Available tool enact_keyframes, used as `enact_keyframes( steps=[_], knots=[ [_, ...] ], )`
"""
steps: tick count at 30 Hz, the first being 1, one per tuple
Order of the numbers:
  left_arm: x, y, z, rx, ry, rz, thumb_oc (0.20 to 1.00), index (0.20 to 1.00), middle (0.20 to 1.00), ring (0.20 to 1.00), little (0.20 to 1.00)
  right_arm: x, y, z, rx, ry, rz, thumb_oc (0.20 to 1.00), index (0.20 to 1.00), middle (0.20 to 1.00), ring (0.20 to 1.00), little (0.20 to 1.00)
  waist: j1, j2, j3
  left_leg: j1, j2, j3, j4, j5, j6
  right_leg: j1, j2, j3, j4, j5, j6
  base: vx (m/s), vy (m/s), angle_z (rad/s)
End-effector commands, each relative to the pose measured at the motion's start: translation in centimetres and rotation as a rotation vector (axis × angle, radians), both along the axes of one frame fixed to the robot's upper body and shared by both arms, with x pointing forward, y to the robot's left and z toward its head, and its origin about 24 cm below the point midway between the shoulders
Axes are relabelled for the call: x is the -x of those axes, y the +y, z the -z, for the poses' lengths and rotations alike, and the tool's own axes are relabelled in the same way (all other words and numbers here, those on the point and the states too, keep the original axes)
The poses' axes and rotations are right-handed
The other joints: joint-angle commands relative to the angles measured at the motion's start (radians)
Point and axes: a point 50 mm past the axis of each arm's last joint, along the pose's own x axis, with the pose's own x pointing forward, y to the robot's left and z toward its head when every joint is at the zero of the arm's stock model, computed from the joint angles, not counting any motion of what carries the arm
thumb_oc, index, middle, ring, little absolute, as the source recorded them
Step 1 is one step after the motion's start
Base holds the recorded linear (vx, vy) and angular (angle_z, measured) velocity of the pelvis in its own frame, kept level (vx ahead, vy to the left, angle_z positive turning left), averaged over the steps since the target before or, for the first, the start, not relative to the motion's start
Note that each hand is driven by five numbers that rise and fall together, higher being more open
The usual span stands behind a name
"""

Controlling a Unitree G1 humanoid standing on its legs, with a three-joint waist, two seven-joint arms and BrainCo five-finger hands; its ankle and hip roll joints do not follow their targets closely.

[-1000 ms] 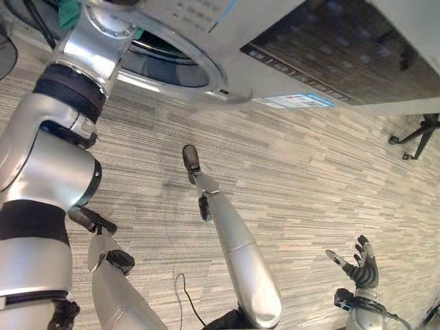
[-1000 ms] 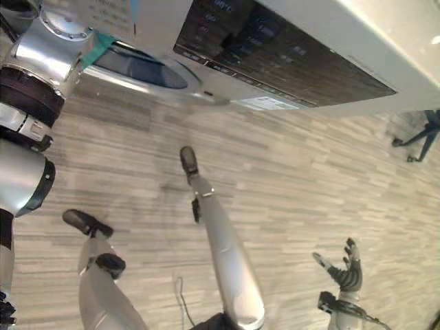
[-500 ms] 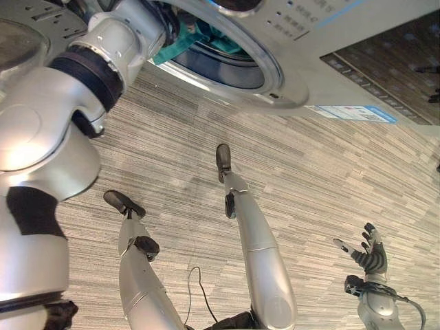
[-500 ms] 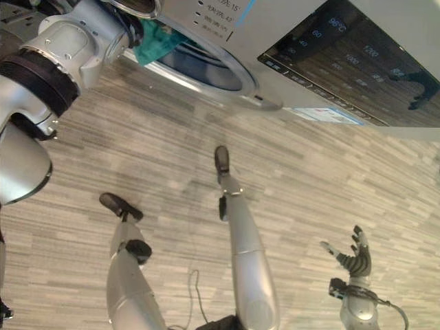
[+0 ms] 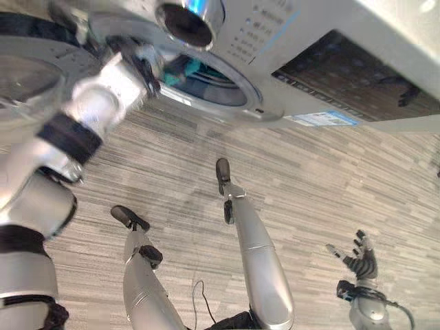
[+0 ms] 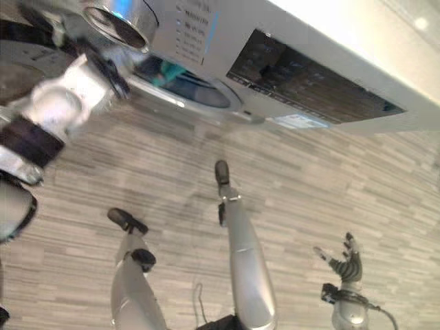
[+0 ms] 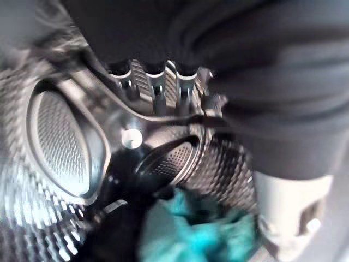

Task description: Grab the laundry basket,head to the washer,open it,put in the laundry and shut it.

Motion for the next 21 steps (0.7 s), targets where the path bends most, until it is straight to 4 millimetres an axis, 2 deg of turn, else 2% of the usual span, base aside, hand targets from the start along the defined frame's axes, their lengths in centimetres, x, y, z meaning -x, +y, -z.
enact_keyframes(
  steps=[1, 2, 4, 5, 6, 7, 9, 12, 14, 15, 17, 18, 19, 20, 21],
  knots=[
    [2.7, -1.1, -1.6, 0.211, 0.008, 0.257, 1.0, 1.0, 1.0, 1.0, 1.0, 3.4, -3.1, 0.1, 0.109, 0.119, 0.07, 1.0, 1.0, 1.0, 1.0, 1.0, 0.038, 0.037, -0.053, 0.079, 0.106, -0.097, 0.103, -0.194, -0.098, -0.015, 0.043, 0.029, -0.078, -0.026, 0.059, 0.0, 0.113, -0.01],
    [3.1, -0.9, 0.6, 0.276, 0.098, 0.291, 1.0, 1.0, 1.0, 1.0, 1.0, 3.6, -3.2, 0.3, 0.116, 0.138, 0.077, 1.0, 1.0, 1.0, 1.0, 1.0, 0.039, 0.039, -0.054, 0.107, 0.097, -0.093, 0.092, -0.19, -0.096, 0.015, 0.04, 0.029, -0.095, -0.021, 0.06, 0.01, 0.119, -0.02],
    [4.4, -0.1, 6.9, 0.469, 0.376, 0.348, 1.0, 1.0, 1.0, 1.0, 1.0, 3.8, -3.6, 0.7, 0.113, 0.164, 0.126, 1.0, 1.0, 1.0, 1.0, 1.0, 0.061, 0.047, -0.055, 0.172, 0.078, -0.086, 0.07, -0.192, -0.095, 0.088, 0.03, 0.03, -0.134, -0.011, 0.064, 0.03, 0.119, 0.05],
    [4.5, 0.0, 7.0, 0.474, 0.379, 0.345, 1.0, 1.0, 1.0, 1.0, 1.0, 3.8, -3.6, 0.7, 0.117, 0.167, 0.123, 1.0, 1.0, 1.0, 1.0, 1.0, 0.057, 0.047, -0.055, 0.177, 0.077, -0.084, 0.066, -0.189, -0.094, 0.092, 0.03, 0.03, -0.139, -0.007, 0.064, 0.03, 0.101, 0.05],
    [5.2, 0.2, 9.1, 0.544, 0.472, 0.366, 1.0, 1.0, 1.0, 1.0, 1.0, 3.9, -3.6, 1.0, 0.117, 0.189, 0.128, 1.0, 1.0, 1.0, 1.0, 1.0, 0.063, 0.049, -0.055, 0.204, 0.069, -0.082, 0.06, -0.189, -0.091, 0.119, 0.025, 0.031, -0.152, -0.002, 0.065, 0.07, 0.16, 0.21],
    [7.7, 0.6, 15.4, 0.814, 0.764, 0.392, 1.0, 1.0, 1.0, 1.0, 1.0, 3.8, -3.9, 1.6, 0.105, 0.227, 0.16, 1.0, 1.0, 1.0, 1.0, 1.0, 0.085, 0.05, -0.055, 0.279, 0.054, -0.081, 0.054, -0.195, -0.082, 0.22, 0.005, 0.031, -0.196, 0.012, 0.07, 0.1, 0.222, 0.11],
    [9.5, 0.9, 18.7, 0.942, 0.916, 0.38, 1.0, 1.0, 1.0, 1.0, 1.0, 3.3, -4.1, 1.9, 0.094, 0.243, 0.168, 1.0, 1.0, 1.0, 1.0, 1.0, 0.1, 0.052, -0.063, 0.354, 0.042, -0.075, 0.043, -0.2, -0.077, 0.314, -0.008, 0.026, -0.242, 0.022, 0.079, 0.12, 0.199, 0.2],
    [11.6, 2.2, 22.6, 1.092, 1.08, 0.305, 1.0, 1.0, 1.0, 1.0, 1.0, 2.8, -3.6, 2.6, 0.08, 0.279, 0.136, 1.0, 1.0, 1.0, 1.0, 1.0, 0.12, 0.052, -0.089, 0.459, 0.038, -0.064, 0.024, -0.211, -0.067, 0.432, -0.022, 0.021, -0.294, 0.029, 0.089, 0.11, 0.14, 0.1],
    [12.8, 3.7, 25.0, 1.183, 1.124, 0.2, 1.0, 1.0, 1.0, 1.0, 1.0, 2.7, -3.2, 3.3, 0.055, 0.305, 0.127, 1.0, 1.0, 1.0, 1.0, 1.0, 0.137, 0.053, -0.127, 0.53, 0.03, -0.059, 0.001, -0.211, -0.062, 0.509, -0.033, 0.016, -0.32, 0.028, 0.098, 0.12, 0.137, 0.03],
    [12.8, 3.7, 25.0, 1.184, 1.124, 0.198, 1.0, 1.0, 1.0, 1.0, 1.0, 2.7, -3.2, 3.3, 0.055, 0.305, 0.125, 1.0, 1.0, 1.0, 1.0, 1.0, 0.136, 0.052, -0.125, 0.535, 0.029, -0.057, -0.002, -0.21, -0.062, 0.513, -0.033, 0.016, -0.321, 0.028, 0.099, 0.11, 0.108, 0.07],
    [13.7, 5.3, 27.0, 1.202, 1.135, 0.069, 1.0, 1.0, 1.0, 1.0, 1.0, 3.0, -2.9, 4.1, 0.042, 0.348, 0.114, 1.0, 1.0, 1.0, 1.0, 1.0, 0.15, 0.054, -0.17, 0.599, 0.012, -0.049, -0.033, -0.206, -0.055, 0.579, -0.041, 0.012, -0.347, 0.025, 0.106, 0.13, 0.151, 0.02],
    [14.3, 7.0, 28.5, 1.215, 1.113, -0.057, 1.0, 1.0, 1.0, 1.0, 1.0, 3.3, -2.7, 4.8, 0.033, 0.388, 0.108, 1.0, 1.0, 1.0, 1.0, 1.0, 0.163, 0.05, -0.211, 0.64, -0.007, -0.034, -0.061, -0.186, -0.041, 0.623, -0.051, 0.004, -0.376, 0.042, 0.108, 0.12, 0.21, -0.08],
    [14.7, 8.3, 29.6, 1.24, 1.106, -0.144, 1.0, 1.0, 1.0, 1.0, 1.0, 3.7, -2.7, 5.1, 0.033, 0.418, 0.101, 1.0, 1.0, 1.0, 1.0, 1.0, 0.167, 0.054, -0.234, 0.666, -0.013, -0.03, -0.08, -0.182, -0.041, 0.646, -0.058, 0.002, -0.391, 0.044, 0.113, 0.11, 0.194, -0.11],
    [14.9, 9.5, 30.0, 1.255, 1.082, -0.208, 1.0, 1.0, 1.0, 1.0, 1.0, 4.0, -2.6, 5.4, 0.029, 0.437, 0.094, 1.0, 1.0, 1.0, 1.0, 1.0, 0.172, 0.056, -0.253, 0.69, -0.02, -0.024, -0.098, -0.178, -0.04, 0.669, -0.065, 0.002, -0.403, 0.046, 0.118, 0.15, 0.193, -0.1],
    [15.1, 12.0, 30.3, 1.261, 1.013, -0.32, 1.0, 1.0, 1.0, 1.0, 1.0, 4.7, -2.5, 5.9, 0.022, 0.48, 0.083, 1.0, 1.0, 1.0, 1.0, 1.0, 0.178, 0.056, -0.293, 0.722, -0.033, -0.019, -0.126, -0.172, -0.04, 0.7, -0.072, -0.003, -0.42, 0.046, 0.126, 0.11, 0.131, -0.02]
  ],
)
